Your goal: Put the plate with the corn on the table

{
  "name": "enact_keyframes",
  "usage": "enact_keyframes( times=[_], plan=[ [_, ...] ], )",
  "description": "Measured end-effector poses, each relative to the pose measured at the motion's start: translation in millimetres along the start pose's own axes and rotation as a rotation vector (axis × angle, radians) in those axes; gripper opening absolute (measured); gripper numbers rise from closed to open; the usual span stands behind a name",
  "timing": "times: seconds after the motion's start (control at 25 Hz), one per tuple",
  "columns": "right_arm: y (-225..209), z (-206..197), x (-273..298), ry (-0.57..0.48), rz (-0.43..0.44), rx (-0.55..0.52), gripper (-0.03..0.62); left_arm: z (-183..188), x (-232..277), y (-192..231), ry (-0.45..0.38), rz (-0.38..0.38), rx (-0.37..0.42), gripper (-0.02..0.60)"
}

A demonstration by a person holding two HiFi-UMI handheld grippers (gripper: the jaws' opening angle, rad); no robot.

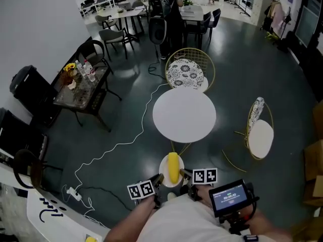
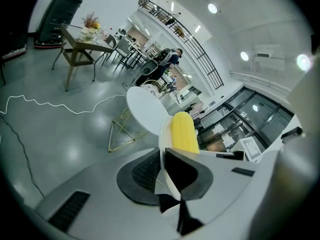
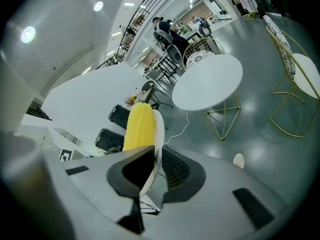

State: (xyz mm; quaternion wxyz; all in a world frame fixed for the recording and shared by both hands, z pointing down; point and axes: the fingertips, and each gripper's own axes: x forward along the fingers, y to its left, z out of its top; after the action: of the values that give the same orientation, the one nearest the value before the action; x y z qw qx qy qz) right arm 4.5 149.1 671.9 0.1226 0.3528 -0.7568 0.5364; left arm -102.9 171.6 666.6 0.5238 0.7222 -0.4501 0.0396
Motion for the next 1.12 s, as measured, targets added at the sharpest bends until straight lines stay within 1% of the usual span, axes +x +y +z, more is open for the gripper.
enact_keyframes(
  times=[0.32,0.52,0.92,1.12],
  plan=[
    [-5,20,5,0.006,0.002,0.003,0.048,16,15,-2,0.001,0.002,0.001,0.038],
    [-14,44,7,0.012,0.007,0.0,0.048,31,33,-8,0.001,0.011,-0.004,0.038],
    [-35,102,21,0.021,0.014,-0.005,0.048,74,78,-17,-0.012,0.016,0.004,0.038],
    [-48,121,25,0.021,0.014,0.006,0.048,85,99,-21,0.0,0.018,0.004,0.038]
  ],
)
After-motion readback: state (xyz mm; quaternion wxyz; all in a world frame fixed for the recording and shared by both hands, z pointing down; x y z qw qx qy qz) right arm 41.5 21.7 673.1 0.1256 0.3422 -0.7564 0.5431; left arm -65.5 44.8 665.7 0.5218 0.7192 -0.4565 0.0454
